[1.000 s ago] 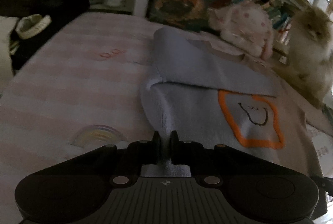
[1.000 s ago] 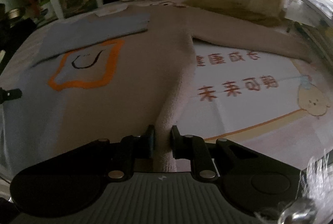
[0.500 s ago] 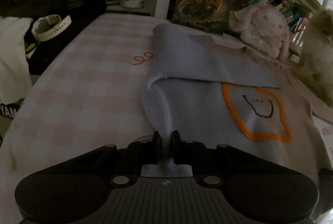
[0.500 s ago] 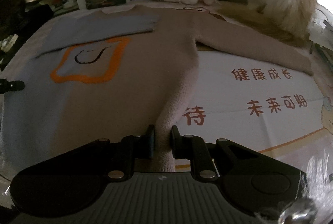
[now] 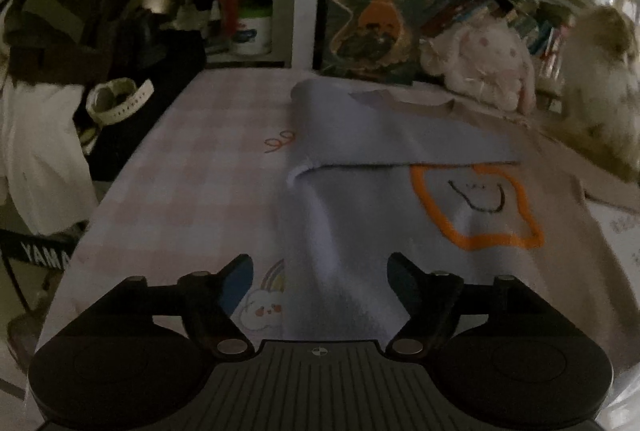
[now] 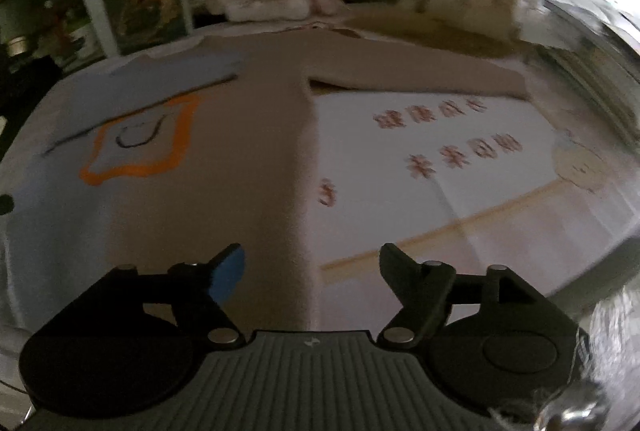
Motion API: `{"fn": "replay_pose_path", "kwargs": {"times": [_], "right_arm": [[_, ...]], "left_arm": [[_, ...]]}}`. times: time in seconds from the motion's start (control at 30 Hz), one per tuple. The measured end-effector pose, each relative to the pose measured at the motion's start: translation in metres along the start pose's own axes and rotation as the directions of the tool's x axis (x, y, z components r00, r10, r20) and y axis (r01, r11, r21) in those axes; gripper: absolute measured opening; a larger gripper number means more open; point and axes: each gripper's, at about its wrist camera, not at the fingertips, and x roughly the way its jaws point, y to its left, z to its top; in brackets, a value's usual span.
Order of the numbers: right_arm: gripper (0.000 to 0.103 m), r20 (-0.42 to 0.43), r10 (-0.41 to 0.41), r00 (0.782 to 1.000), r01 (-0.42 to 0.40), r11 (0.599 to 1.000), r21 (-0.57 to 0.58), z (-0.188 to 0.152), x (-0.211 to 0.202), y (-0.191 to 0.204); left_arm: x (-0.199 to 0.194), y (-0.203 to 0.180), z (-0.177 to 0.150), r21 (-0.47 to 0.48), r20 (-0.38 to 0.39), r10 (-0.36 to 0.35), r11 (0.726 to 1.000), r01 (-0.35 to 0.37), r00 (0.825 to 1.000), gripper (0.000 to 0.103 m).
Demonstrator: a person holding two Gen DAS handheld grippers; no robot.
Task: Fold clothes
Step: 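Move the right gripper to the beige sleeve cuff and grasp it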
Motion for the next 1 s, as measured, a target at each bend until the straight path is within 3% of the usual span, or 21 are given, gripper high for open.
{"fn": "replay_pose_path", "kwargs": {"times": [0.23, 0.43, 0.57, 0.87, 1.0], "right_arm": [[0.085, 0.004, -0.086, 0.996, 0.085, 0.995, 0.044, 0.012, 0.000, -0.036], [0.085, 0.031, -0.090, 0.995, 0.087, 0.993, 0.077, 0.045, 0.019, -0.083], [0.085, 0.051, -0.063, 0.997, 0.060, 0.997, 0.058, 0.081, 0.041, -0.123], [0.085, 0.034, 0.016, 0.999, -0.018, 0.999, 0.039, 0.140, 0.096, -0.214], [0.085, 0.011, 0.058, 0.998, -0.059, 0.996, 0.061, 0.154, 0.116, -0.242]], "left_arm": [[0.000, -0.006, -0.009, 0.019, -0.004, 0.061, 0.998, -0.061, 0.998, 0.080], [-0.003, -0.018, -0.009, -0.021, 0.007, 0.171, 0.985, -0.171, 0.985, 0.080], [-0.008, -0.037, -0.012, -0.081, 0.005, 0.275, 0.958, -0.274, 0.961, 0.080], [-0.035, -0.106, -0.032, -0.162, -0.038, 0.472, 0.867, -0.472, 0.881, 0.087], [-0.048, -0.137, -0.040, -0.189, -0.028, 0.485, 0.856, -0.481, 0.874, 0.093]]}}
